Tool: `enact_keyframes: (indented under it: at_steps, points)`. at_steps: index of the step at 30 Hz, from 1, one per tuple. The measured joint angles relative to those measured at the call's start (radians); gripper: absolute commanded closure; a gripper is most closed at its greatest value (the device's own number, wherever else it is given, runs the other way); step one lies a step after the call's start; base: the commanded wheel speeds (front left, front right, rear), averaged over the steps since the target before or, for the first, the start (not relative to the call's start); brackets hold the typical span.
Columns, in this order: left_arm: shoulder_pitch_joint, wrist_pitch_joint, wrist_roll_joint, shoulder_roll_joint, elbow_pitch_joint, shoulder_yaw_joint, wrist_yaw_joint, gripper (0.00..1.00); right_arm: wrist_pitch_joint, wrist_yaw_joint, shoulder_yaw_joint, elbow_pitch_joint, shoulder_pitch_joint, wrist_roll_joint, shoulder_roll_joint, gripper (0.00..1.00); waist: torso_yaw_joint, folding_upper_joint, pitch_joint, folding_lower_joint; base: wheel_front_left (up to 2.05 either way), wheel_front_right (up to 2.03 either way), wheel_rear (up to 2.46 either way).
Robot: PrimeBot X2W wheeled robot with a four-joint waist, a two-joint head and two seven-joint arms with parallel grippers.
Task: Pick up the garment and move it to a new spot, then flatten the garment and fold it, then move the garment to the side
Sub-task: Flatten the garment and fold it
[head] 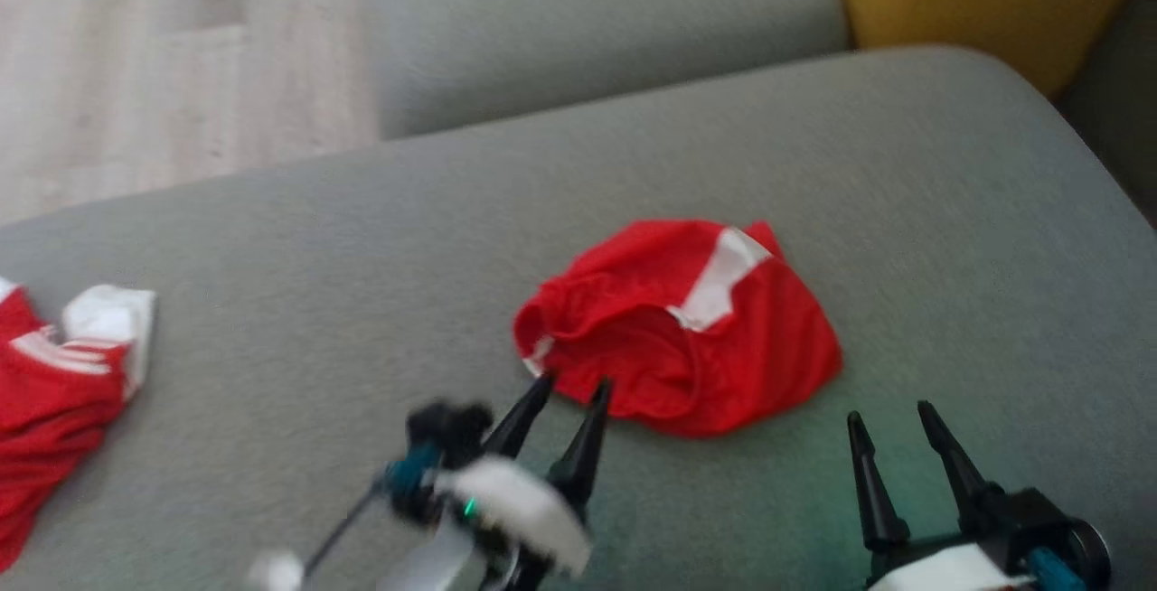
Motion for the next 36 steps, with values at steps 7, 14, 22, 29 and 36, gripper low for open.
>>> enact_keyframes:
  at_steps: [7,14,22,29,36]
  points:
    - [-0.266,0.172,-0.304,-0.007,0.027,-0.17,0.047,0.0,0.0,0.0,0.028,-0.001,-0.078,-0.007,0.0,0.0,-0.091,0.0,0.103,0.0002,0.0,0.0,0.0]
    - [-0.38,0.193,-0.407,-0.007,0.128,-0.249,0.116,0.0,0.0,0.0,0.046,-0.002,-0.131,0.008,-0.001,0.0,-0.159,0.0,0.174,0.0,0.0,0.0,0.0]
    - [-0.445,0.122,-0.452,-0.007,0.205,-0.314,0.133,0.82,0.0,0.0,0.046,-0.001,-0.135,0.018,-0.001,0.0,-0.186,0.0,0.208,-0.0001,0.0,0.0,0.0]
    - [-0.481,0.112,-0.508,-0.007,0.216,-0.379,0.078,1.0,0.0,0.0,0.045,0.004,-0.153,0.018,-0.001,0.0,-0.187,0.0,0.191,-0.0002,0.0,0.0,0.0]
    - [-0.608,0.122,-0.53,-0.006,0.165,-0.423,0.028,1.0,0.0,0.0,0.04,0.007,-0.154,0.025,-0.001,0.0,-0.196,0.0,0.144,-0.0002,0.0,0.0,0.0]
